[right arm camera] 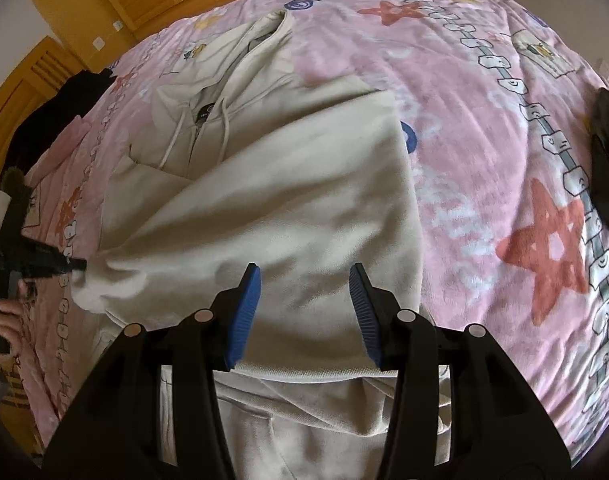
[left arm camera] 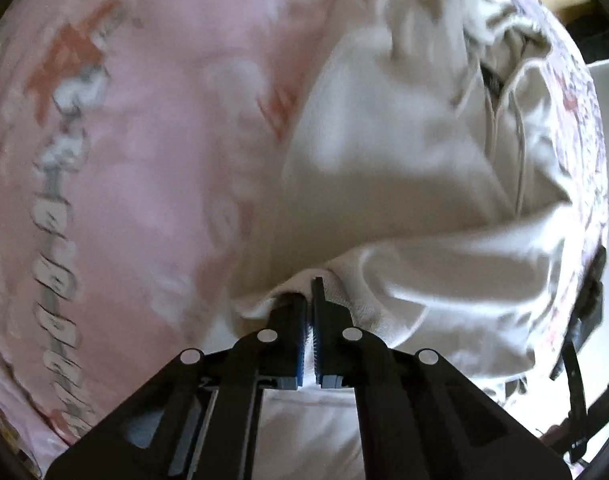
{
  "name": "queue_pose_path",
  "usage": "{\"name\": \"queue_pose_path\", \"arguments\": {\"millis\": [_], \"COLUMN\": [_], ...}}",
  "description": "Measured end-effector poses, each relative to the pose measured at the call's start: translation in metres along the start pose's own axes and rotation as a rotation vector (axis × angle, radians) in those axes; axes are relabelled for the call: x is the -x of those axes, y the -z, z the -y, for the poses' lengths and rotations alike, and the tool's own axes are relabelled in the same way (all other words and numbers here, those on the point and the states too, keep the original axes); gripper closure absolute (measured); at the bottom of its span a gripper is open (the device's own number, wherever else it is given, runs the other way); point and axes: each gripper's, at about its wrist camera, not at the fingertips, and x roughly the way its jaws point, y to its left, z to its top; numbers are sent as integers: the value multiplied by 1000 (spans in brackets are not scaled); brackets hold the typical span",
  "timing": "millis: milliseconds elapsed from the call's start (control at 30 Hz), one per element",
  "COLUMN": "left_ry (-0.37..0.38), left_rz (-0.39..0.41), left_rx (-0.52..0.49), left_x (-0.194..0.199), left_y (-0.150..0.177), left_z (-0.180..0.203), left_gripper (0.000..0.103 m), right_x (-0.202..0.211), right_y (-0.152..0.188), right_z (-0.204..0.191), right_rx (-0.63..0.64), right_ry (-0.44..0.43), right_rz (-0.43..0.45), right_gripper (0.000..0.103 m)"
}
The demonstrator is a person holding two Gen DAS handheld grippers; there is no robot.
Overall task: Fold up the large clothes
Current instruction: 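Fold the hoodie side edge inward with the left gripper and release it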
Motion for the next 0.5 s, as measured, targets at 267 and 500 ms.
{"name": "queue_pose_path", "arguments": {"millis": [267, 500], "left_ry": [-29, -172], "left_rz": [123, 16], "left_rx": [-31, -50], "left_x": [19, -51], "left_y": [-27, -65], "left_z": [-4, -14], "left_gripper": [100, 99], "right_x": [-4, -45], "right_y": [-6, -12], "right_z": [-1, 17], "right_rx": [24, 28], "right_ry": [-9, 84], "right_rz": [28, -54], "right_gripper": [58, 58]}}
